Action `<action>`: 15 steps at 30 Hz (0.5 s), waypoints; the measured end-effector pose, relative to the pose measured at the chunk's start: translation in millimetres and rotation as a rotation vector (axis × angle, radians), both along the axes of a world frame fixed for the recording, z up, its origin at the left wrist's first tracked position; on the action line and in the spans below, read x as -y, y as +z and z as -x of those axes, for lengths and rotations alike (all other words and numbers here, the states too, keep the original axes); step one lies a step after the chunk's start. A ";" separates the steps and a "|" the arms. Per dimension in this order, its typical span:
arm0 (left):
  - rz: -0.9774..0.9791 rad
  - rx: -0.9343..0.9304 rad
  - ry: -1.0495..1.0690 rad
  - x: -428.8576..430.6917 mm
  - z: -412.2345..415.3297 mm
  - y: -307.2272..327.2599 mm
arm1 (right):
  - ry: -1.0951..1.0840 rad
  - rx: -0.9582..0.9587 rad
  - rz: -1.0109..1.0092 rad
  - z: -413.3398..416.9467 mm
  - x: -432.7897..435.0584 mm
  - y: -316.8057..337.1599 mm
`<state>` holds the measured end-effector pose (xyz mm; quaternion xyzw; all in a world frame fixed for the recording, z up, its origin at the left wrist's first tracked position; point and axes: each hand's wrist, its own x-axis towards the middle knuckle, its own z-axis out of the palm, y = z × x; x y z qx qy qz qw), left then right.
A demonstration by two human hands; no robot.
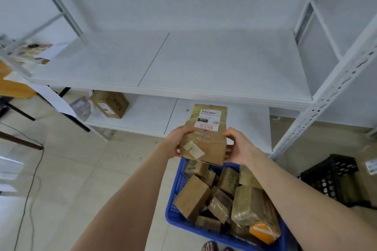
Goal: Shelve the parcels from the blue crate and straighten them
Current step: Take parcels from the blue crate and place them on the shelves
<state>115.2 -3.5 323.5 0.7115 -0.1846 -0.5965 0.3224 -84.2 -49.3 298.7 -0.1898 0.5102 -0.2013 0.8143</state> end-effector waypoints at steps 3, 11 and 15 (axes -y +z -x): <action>0.057 0.012 -0.025 -3.0 -4.8 12.6 | 0.052 -0.012 0.000 0.6 1.0 10.8; 0.206 0.082 -0.063 3.2 -9.7 62.5 | 0.092 0.037 0.256 -7.5 12.9 49.2; 0.348 0.115 0.029 9.8 -6.0 93.4 | 0.160 0.039 0.323 -5.0 23.8 78.7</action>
